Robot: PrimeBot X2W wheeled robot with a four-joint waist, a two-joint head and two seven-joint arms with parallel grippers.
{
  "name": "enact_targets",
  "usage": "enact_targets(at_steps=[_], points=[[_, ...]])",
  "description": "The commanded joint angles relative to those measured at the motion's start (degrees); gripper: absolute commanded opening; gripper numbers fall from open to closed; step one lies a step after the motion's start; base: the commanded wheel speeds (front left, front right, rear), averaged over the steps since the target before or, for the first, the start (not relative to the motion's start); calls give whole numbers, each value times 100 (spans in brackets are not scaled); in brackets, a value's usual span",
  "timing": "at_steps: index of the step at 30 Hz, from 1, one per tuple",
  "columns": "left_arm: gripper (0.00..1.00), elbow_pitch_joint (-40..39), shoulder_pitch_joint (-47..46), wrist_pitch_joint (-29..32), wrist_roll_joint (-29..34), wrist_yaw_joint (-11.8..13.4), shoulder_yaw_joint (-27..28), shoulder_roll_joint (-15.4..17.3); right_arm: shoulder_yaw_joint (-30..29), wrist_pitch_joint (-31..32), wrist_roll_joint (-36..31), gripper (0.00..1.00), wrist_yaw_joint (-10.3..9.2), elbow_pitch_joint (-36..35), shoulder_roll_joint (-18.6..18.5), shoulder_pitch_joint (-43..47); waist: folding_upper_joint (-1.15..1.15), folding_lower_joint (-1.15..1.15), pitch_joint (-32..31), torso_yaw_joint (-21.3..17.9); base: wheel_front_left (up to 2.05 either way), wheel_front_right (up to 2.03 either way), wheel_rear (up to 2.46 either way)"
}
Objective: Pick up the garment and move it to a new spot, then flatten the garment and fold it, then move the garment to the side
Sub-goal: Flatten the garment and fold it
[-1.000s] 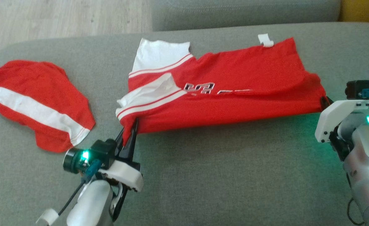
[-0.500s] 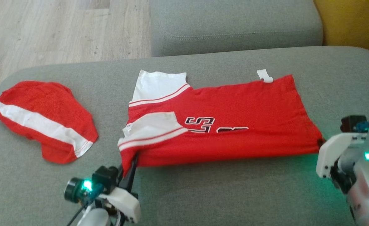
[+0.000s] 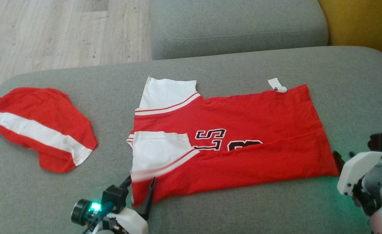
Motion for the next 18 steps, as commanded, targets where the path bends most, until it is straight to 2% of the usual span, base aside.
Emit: enact_targets(at_steps=[1,4,6,12,15,18], points=[[100,-148,-284,-124,-45,70,231,62,3,-93,-72,100,-5,-352,-40,-95,0,0,1,-5,0,0,0],[100,-250,-394,-335,35,262,303,113,-241,-267,-187,100,-5,-860,83,-15,0,0,2,-11,0,0,0],[100,-404,-440,-453,-112,310,477,72,-368,-463,-322,100,-5,-1228,153,30,0,0,6,-11,0,0,0],[100,-1155,-650,-607,-198,362,839,224,-553,-1001,-628,100,-5,-2101,445,141,0,0,143,-33,0,0,0],[100,-1413,-875,-613,-313,188,958,313,-543,-1190,-770,100,-5,-2379,510,83,0,0,331,-61,0,0,0],[100,-1379,-1412,-333,-424,-83,931,497,-552,-1360,-930,100,-5,-2556,540,-132,0,0,640,-108,0,0,0]])
